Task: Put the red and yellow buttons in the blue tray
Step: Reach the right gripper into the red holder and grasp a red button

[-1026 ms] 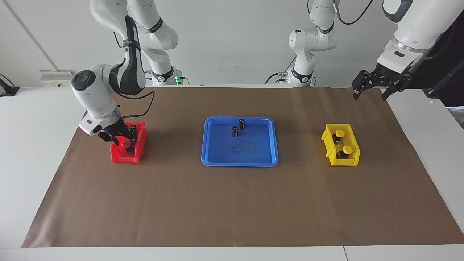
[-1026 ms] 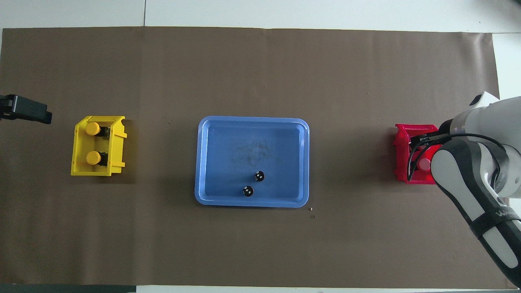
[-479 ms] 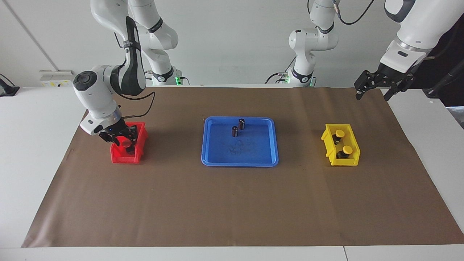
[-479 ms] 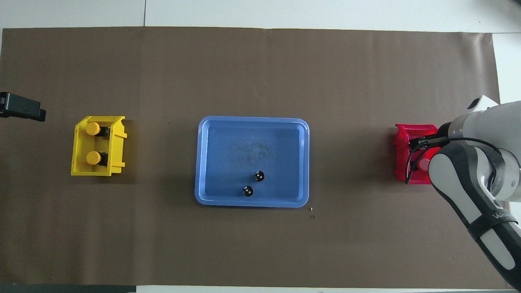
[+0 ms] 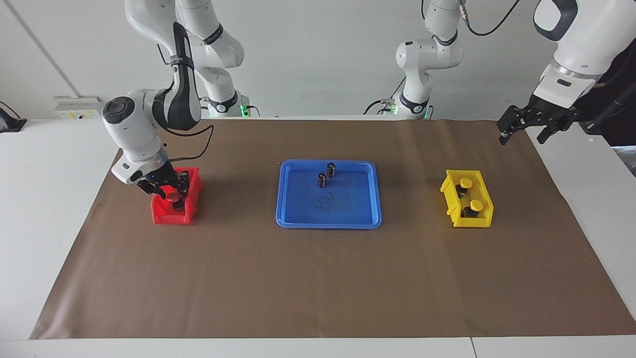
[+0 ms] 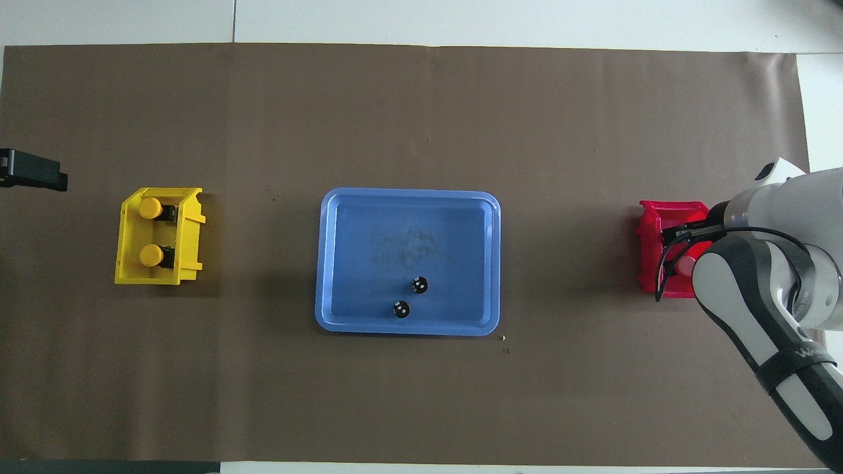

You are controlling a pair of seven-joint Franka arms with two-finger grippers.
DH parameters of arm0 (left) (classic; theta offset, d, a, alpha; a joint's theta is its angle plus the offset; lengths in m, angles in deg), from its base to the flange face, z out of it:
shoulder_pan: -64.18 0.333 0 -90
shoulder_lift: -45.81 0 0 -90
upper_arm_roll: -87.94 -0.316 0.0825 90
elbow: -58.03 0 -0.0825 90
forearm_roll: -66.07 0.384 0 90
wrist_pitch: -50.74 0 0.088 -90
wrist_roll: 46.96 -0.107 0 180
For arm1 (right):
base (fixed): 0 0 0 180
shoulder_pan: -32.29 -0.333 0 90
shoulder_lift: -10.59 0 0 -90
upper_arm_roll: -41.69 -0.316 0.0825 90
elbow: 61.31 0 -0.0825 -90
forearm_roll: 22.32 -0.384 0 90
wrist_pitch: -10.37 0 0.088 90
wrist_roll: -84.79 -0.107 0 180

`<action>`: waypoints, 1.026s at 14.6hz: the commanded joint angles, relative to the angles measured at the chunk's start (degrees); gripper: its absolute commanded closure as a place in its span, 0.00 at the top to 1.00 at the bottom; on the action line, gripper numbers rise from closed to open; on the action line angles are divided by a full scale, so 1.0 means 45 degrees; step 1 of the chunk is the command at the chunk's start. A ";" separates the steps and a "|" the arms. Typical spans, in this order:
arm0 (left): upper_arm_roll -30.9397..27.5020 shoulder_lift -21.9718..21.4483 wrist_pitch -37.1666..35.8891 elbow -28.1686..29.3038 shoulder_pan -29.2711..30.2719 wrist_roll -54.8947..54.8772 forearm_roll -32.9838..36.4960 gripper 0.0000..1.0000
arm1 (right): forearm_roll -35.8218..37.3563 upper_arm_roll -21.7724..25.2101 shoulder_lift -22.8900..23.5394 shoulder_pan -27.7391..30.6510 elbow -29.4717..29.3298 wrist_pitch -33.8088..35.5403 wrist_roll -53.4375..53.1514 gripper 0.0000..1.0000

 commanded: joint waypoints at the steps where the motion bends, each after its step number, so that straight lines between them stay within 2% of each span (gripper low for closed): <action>1: 0.0037 -0.0657 0.1340 0.1800 0.0031 -0.0017 0.0281 1.00 | -0.0207 -0.0088 -0.0359 0.0202 0.0480 -0.0608 0.0506 0.60; 5: 0.0037 -0.0521 0.1850 0.2095 0.0031 -0.0056 0.0281 1.00 | -0.0207 -0.0088 -0.0009 0.0532 0.0579 -0.0788 0.0876 0.58; 6: 0.0037 -0.0501 0.1966 0.2114 0.0031 -0.0076 0.0281 1.00 | -0.0207 -0.0088 0.0031 0.0476 0.0327 -0.0399 0.0878 0.53; 7: 0.0037 -0.0520 0.2122 0.2269 0.0051 -0.0076 0.0281 1.00 | -0.0207 -0.0088 0.0031 0.0476 0.0324 -0.0395 0.0878 0.43; 9: 0.0037 -0.0539 0.2318 0.2446 0.0070 -0.0076 0.0281 1.00 | -0.0207 -0.0107 0.0051 0.0418 0.0188 -0.0162 0.0645 0.07; 10: 0.0037 -0.0559 0.2357 0.2466 0.0070 -0.0076 0.0281 1.00 | -0.0207 -0.0127 0.0109 0.0398 -0.0199 0.0148 0.0624 0.03; 11: 0.0037 -0.0540 0.2377 0.2447 0.0070 -0.0076 0.0281 1.00 | -0.0110 -0.0127 0.0322 0.0398 -0.0996 0.1138 0.0624 0.03; 13: 0.0037 -0.0539 0.2494 0.2486 0.0070 -0.0076 0.0281 1.00 | 0.0239 -0.0166 0.0927 0.0166 -0.3548 0.3790 0.0701 0.03; 15: 0.0037 -0.0481 0.2902 0.2738 0.0187 -0.0095 0.0281 1.00 | 0.1330 -0.0166 0.1203 -0.0439 -0.5565 0.5941 0.0644 0.03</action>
